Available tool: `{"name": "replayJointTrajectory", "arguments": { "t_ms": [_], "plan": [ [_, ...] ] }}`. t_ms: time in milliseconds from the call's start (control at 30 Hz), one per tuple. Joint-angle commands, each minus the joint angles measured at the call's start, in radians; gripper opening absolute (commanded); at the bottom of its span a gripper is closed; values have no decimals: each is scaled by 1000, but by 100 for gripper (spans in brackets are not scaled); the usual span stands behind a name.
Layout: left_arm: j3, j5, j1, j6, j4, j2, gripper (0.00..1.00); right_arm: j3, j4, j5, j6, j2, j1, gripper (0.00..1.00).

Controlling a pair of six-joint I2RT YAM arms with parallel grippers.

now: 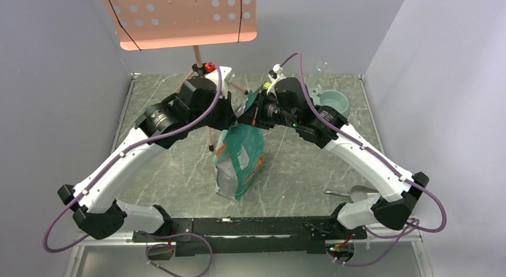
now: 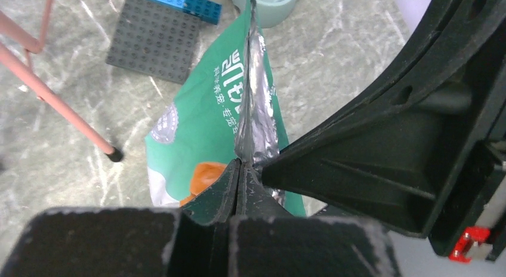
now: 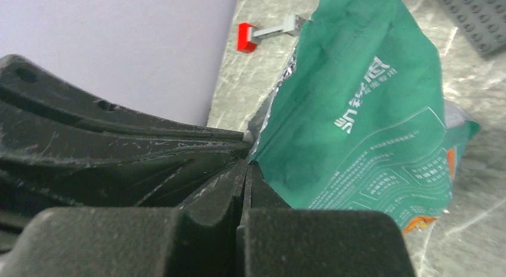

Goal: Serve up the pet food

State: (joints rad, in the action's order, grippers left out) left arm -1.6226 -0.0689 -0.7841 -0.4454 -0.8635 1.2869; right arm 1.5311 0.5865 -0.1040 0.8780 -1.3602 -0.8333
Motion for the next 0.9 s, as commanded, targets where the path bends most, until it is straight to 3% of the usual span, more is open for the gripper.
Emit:
{"name": "replayJointTrajectory", "arguments": {
  "t_ms": [0,100,333,433,533,633,667,733,767,867],
  "plan": [
    [-128,-295,-67,87,-118,72,0,125,180,175,-10,-29,-36,0],
    [-199,-467,-120,118,-154,95,0,270,449,352,19,-119,-91,0],
    [-174,-472,-126,86,-99,52,0,395,664,551,75,-153,-154,0],
    [-153,-434,-126,81,-63,20,0,370,650,545,73,-131,-155,0],
    [-123,-368,-115,51,-30,-12,0,307,458,432,-16,-80,-146,0],
    [-97,-299,-107,23,4,-43,0,338,381,384,-39,-80,-135,0],
    [-85,-271,-103,13,16,-52,0,352,364,374,-26,-78,-130,11],
    [-58,-221,-92,-11,44,-73,0,321,295,337,16,-55,-112,44],
    [-42,-205,-87,-21,50,-83,0,287,245,314,39,-34,-104,50],
    [-12,-189,-80,-52,57,-97,0,207,119,245,104,4,-73,51]
  ]
}}
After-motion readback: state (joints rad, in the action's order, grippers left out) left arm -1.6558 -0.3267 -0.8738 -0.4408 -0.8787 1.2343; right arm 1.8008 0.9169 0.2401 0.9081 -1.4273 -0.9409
